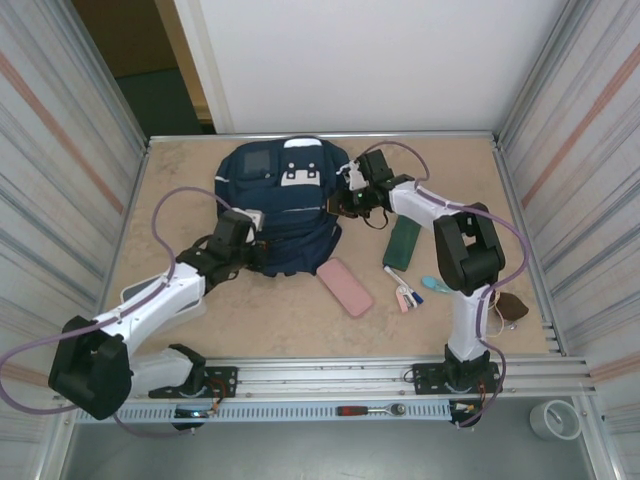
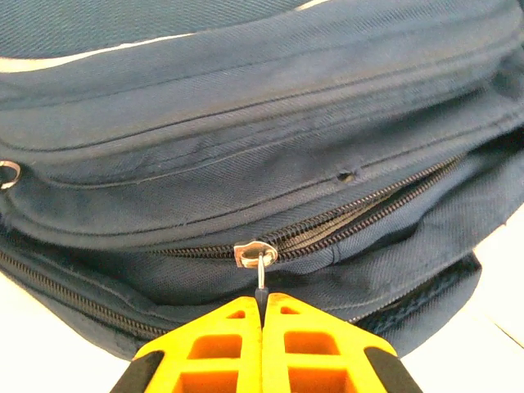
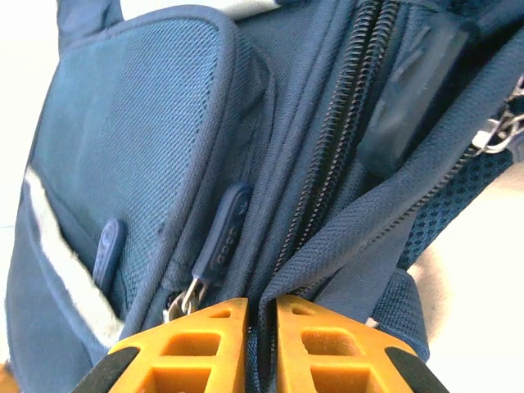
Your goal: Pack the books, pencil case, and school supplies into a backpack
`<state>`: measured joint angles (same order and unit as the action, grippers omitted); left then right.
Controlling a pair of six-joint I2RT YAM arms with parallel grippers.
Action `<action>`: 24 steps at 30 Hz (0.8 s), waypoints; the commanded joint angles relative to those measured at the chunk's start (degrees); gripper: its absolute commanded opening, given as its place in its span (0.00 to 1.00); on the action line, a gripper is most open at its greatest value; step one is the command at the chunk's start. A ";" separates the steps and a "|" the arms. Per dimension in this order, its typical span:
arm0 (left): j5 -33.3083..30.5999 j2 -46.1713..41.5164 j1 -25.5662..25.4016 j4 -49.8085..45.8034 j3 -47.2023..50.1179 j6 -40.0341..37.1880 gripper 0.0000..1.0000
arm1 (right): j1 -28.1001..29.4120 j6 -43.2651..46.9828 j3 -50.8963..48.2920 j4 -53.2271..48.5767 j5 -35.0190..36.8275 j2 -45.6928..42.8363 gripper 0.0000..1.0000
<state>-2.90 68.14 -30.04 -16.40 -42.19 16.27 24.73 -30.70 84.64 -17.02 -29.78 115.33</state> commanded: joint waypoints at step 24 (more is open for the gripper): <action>-1.14 6.55 -5.29 3.75 -7.96 -0.32 0.00 | 7.92 -4.23 -13.27 6.86 8.85 -11.35 0.72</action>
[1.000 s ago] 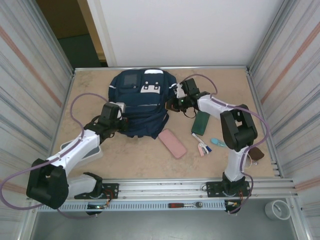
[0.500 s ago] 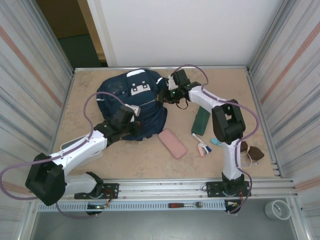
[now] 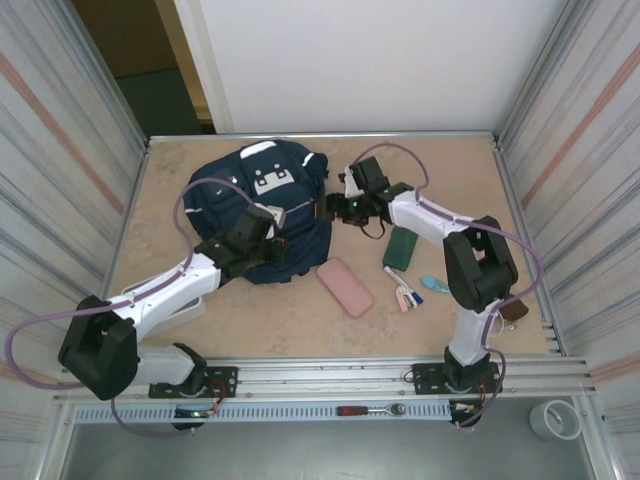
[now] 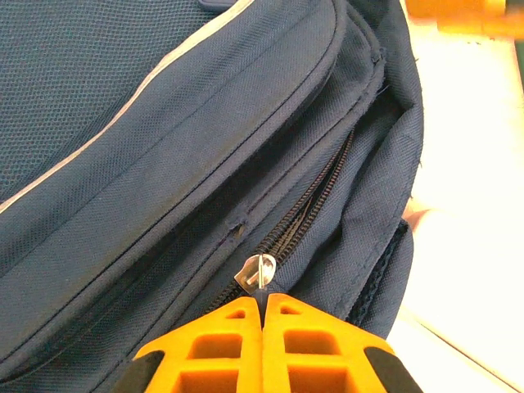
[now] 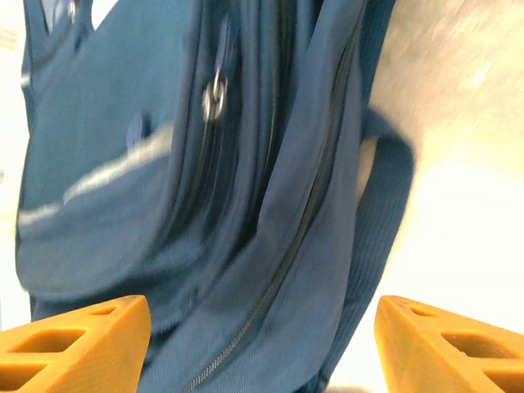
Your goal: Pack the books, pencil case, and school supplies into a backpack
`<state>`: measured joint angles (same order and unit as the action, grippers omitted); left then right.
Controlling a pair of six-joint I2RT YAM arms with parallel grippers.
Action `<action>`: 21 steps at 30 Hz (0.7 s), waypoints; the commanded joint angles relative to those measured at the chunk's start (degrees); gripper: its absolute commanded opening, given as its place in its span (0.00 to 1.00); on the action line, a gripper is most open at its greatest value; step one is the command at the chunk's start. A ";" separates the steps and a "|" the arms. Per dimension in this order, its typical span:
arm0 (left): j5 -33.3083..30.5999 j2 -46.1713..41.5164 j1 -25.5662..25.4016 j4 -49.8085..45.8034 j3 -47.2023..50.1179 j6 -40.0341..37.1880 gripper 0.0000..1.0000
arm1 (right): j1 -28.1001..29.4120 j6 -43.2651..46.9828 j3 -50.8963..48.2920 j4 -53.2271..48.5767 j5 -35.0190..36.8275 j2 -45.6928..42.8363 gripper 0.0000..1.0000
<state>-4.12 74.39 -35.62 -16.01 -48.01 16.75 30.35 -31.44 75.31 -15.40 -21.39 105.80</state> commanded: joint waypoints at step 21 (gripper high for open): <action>1.05 -6.12 9.75 1.36 5.47 -2.32 0.00 | -2.01 -0.25 -4.58 5.13 2.93 -0.07 0.00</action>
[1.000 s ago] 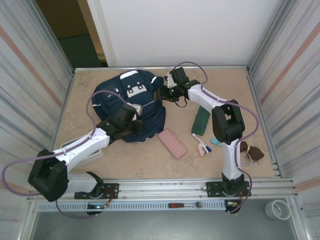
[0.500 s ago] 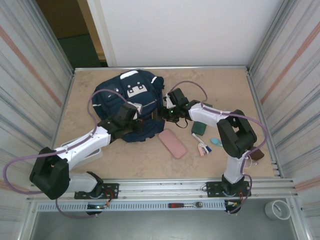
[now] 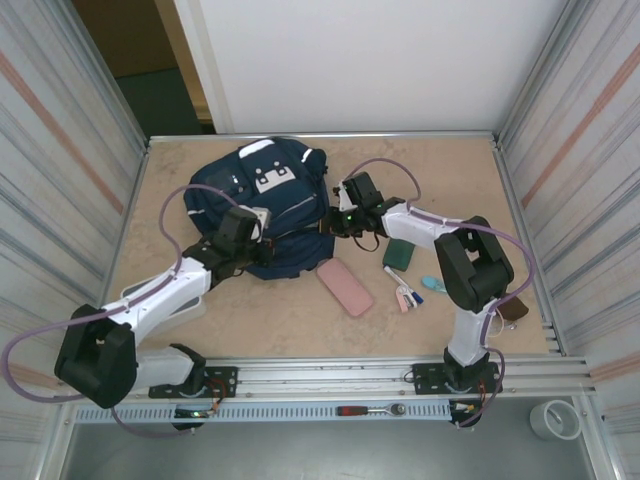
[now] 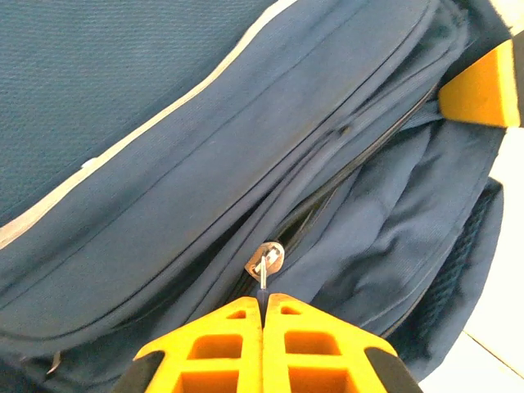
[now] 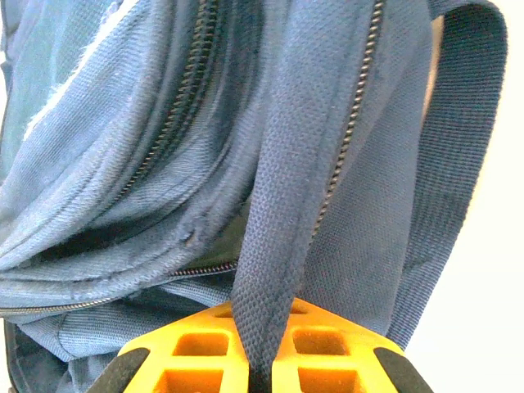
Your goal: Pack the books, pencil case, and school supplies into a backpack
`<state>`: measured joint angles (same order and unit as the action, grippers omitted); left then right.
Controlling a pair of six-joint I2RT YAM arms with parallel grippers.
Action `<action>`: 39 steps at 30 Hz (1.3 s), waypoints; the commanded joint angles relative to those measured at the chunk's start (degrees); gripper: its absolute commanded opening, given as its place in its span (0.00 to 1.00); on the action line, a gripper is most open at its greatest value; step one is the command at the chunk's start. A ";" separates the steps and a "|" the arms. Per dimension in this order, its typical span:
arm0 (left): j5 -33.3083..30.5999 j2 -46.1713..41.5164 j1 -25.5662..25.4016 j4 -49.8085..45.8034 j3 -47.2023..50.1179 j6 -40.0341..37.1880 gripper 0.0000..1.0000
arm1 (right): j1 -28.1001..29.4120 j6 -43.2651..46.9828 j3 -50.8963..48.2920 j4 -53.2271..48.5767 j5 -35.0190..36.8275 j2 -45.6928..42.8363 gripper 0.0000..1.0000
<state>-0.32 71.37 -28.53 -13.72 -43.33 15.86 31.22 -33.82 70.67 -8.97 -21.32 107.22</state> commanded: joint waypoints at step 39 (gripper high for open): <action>12.34 8.12 3.94 3.94 -3.20 -1.24 0.51 | -3.54 4.86 8.65 -5.64 -1.18 2.78 0.01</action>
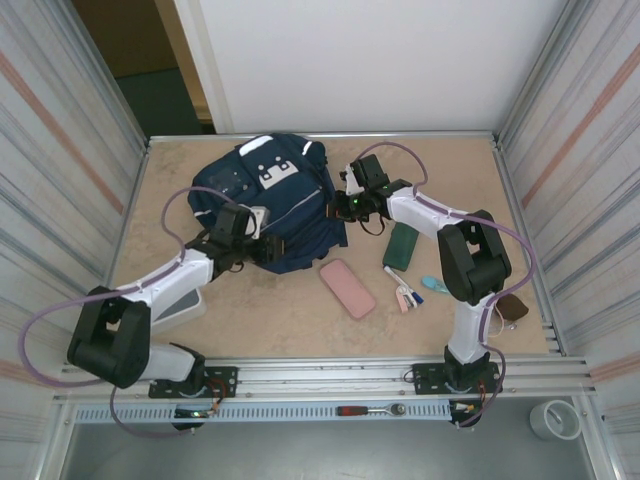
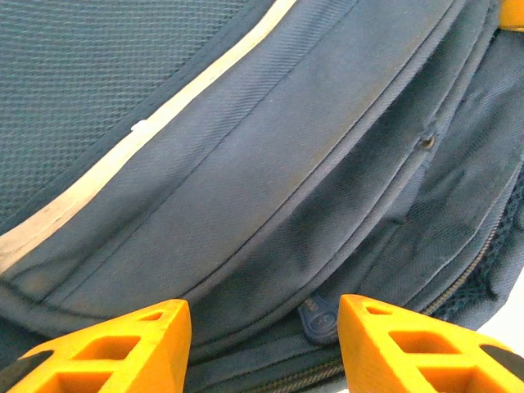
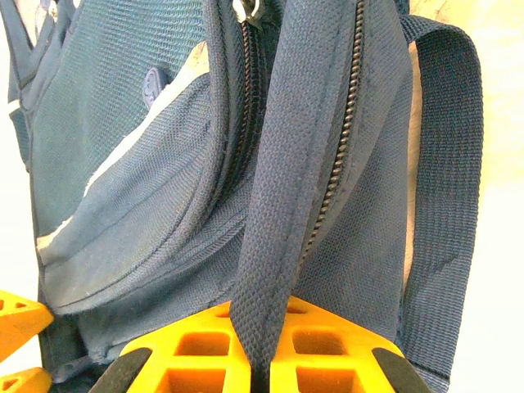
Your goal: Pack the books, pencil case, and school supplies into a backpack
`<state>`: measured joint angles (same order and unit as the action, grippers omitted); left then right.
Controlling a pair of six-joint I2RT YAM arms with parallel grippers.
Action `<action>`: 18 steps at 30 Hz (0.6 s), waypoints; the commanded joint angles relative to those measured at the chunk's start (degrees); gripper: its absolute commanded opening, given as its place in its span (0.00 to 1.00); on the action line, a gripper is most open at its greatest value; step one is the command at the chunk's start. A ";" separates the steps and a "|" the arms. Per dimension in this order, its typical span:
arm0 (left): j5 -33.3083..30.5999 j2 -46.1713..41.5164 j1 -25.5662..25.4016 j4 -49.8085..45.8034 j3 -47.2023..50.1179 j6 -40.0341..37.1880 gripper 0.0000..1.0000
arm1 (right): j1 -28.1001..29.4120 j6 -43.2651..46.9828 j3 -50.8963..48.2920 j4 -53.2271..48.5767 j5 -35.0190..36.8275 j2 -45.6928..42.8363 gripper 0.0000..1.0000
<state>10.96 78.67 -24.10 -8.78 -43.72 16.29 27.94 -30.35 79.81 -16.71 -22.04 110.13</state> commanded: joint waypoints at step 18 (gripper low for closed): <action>-1.00 7.41 -3.20 -5.83 -7.75 -3.46 0.57 | -0.45 0.90 -2.31 3.53 -1.34 0.11 0.01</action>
<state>11.55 84.47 -26.74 -11.18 -49.19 14.48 27.64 -30.37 78.08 -14.94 -22.17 110.26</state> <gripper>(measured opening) 0.573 0.076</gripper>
